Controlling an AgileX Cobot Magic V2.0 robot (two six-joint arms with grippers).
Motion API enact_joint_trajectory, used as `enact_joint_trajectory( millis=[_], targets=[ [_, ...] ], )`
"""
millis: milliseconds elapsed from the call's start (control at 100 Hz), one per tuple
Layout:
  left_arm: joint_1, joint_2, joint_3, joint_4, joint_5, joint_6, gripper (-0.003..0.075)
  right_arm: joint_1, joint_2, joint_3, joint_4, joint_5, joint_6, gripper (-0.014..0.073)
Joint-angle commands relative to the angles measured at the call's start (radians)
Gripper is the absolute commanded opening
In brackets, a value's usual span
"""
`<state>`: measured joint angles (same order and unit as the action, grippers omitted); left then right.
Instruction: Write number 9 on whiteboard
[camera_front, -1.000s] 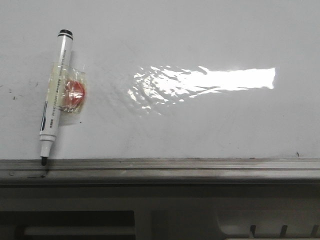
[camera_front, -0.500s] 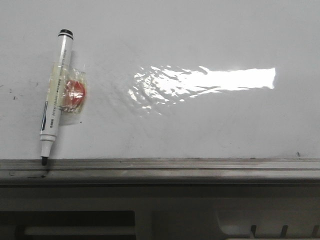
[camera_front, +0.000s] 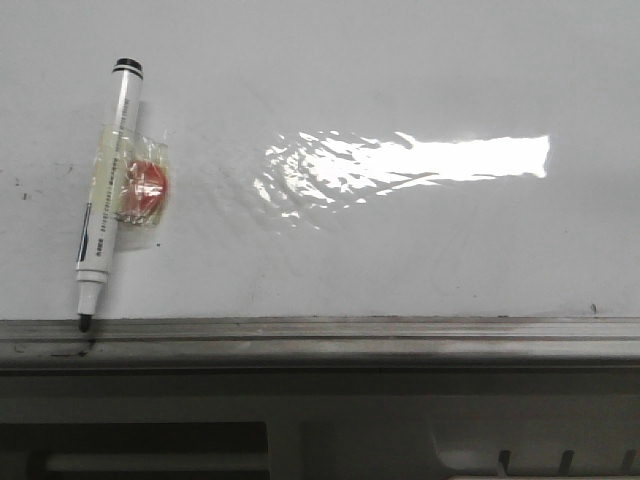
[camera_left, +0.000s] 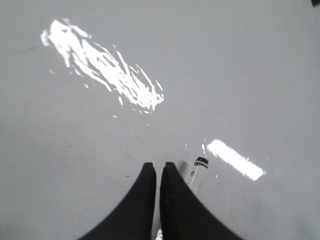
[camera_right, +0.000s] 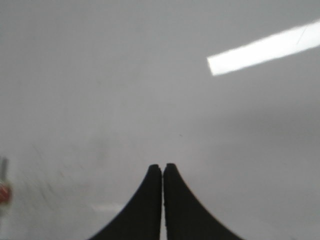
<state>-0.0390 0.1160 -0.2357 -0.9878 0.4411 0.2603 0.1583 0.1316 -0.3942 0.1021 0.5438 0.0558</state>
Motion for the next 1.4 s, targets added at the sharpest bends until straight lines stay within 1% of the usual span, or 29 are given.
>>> enact_joint_trajectory(
  millis=[0, 30, 70, 120, 140, 170, 190, 220, 260, 290, 310, 370, 380, 390, 400, 430, 480, 610, 690, 760, 850, 970, 1050, 1150, 1240, 1300, 1390],
  targets=[
    [0.004, 0.117, -0.123, 0.153, 0.089, 0.066, -0.0002, -0.004, 0.101, -0.130, -0.183, 0.098, -0.013, -0.0044],
    [0.004, 0.155, -0.155, 0.176, 0.124, 0.095, 0.0024, -0.004, 0.131, -0.159, -0.209, 0.116, -0.013, -0.0044],
    [0.004, 0.209, -0.180, 0.185, 0.166, 0.136, 0.0067, -0.004, 0.154, -0.190, -0.211, 0.122, -0.013, -0.0044],
    [0.004, 0.268, -0.206, 0.176, 0.196, 0.164, 0.0157, -0.004, 0.178, -0.224, -0.199, 0.123, -0.013, -0.0042],
    [0.004, 0.291, -0.210, 0.167, 0.204, 0.171, 0.0181, -0.004, 0.186, -0.236, -0.186, 0.123, -0.013, -0.0038],
    [0.004, 0.320, -0.218, 0.159, 0.211, 0.175, 0.0242, -0.004, 0.194, -0.253, -0.168, 0.123, -0.013, -0.0023],
    [0.004, 0.341, -0.222, 0.149, 0.218, 0.182, 0.0277, -0.004, 0.199, -0.259, -0.154, 0.123, -0.013, -0.0006],
    [0.004, 0.367, -0.223, 0.129, 0.225, 0.209, 0.0309, -0.004, 0.204, -0.269, -0.136, 0.123, -0.013, 0.0034],
    [-0.003, 0.398, -0.223, 0.088, 0.235, 0.280, 0.0368, -0.004, 0.209, -0.274, -0.113, 0.123, -0.013, 0.0088],
    [-0.014, 0.416, -0.223, 0.055, 0.239, 0.334, 0.0387, -0.004, 0.209, -0.274, -0.102, 0.124, -0.013, 0.0156],
    [-0.019, 0.428, -0.223, 0.030, 0.245, 0.370, 0.0393, -0.004, 0.209, -0.274, -0.096, 0.127, -0.013, 0.0186],
    [-0.054, 0.458, -0.223, -0.035, 0.245, 0.445, 0.0389, -0.004, 0.209, -0.272, -0.094, 0.135, -0.013, 0.0338],
    [-0.059, 0.461, -0.223, -0.035, 0.245, 0.451, 0.0388, -0.004, 0.209, -0.272, -0.094, 0.138, -0.013, 0.0338],
    [-0.064, 0.464, -0.223, -0.046, 0.242, 0.457, 0.0388, -0.004, 0.209, -0.270, -0.094, 0.140, -0.013, 0.0377],
    [-0.074, 0.467, -0.223, -0.051, 0.242, 0.461, 0.0388, -0.004, 0.209, -0.270, -0.094, 0.140, -0.013, 0.0377],
    [-0.097, 0.482, -0.223, -0.062, 0.230, 0.468, 0.0388, -0.004, 0.211, -0.270, -0.094, 0.145, -0.013, 0.0428],
    [-0.144, 0.510, -0.223, -0.063, 0.211, 0.470, 0.0388, -0.004, 0.213, -0.270, -0.094, 0.149, -0.013, 0.0460],
    [-0.250, 0.585, -0.223, -0.065, 0.140, 0.474, 0.0388, -0.004, 0.227, -0.270, -0.093, 0.149, -0.013, 0.0454],
    [-0.318, 0.646, -0.223, -0.065, 0.043, 0.474, 0.0388, -0.004, 0.232, -0.270, -0.093, 0.149, -0.013, 0.0454],
    [-0.364, 0.690, -0.223, -0.079, -0.011, 0.474, 0.0388, -0.004, 0.232, -0.270, -0.093, 0.149, -0.013, 0.0454],
    [-0.427, 0.752, -0.223, -0.122, -0.051, 0.474, 0.0388, -0.004, 0.232, -0.270, -0.093, 0.149, -0.013, 0.0454],
    [-0.510, 0.825, -0.227, -0.140, -0.114, 0.474, 0.0388, -0.004, 0.232, -0.270, -0.093, 0.149, -0.013, 0.0454],
    [-0.551, 0.854, -0.235, -0.144, -0.163, 0.474, 0.0388, -0.004, 0.232, -0.270, -0.093, 0.149, -0.013, 0.0454],
    [-0.600, 0.884, -0.239, -0.173, -0.275, 0.474, 0.0388, -0.004, 0.232, -0.270, -0.093, 0.149, -0.013, 0.0454],
    [-0.616, 0.906, -0.239, -0.211, -0.358, 0.474, 0.0384, -0.004, 0.232, -0.270, -0.093, 0.149, -0.013, 0.0454],
    [-0.616, 0.923, -0.239, -0.233, -0.381, 0.474, 0.0356, -0.004, 0.232, -0.270, -0.093, 0.149, -0.013, 0.0454],
    [-0.616, 0.952, -0.239, -0.241, -0.368, 0.474, 0.0251, -0.004, 0.232, -0.270, -0.093, 0.135, -0.013, 0.0454]
  ],
)
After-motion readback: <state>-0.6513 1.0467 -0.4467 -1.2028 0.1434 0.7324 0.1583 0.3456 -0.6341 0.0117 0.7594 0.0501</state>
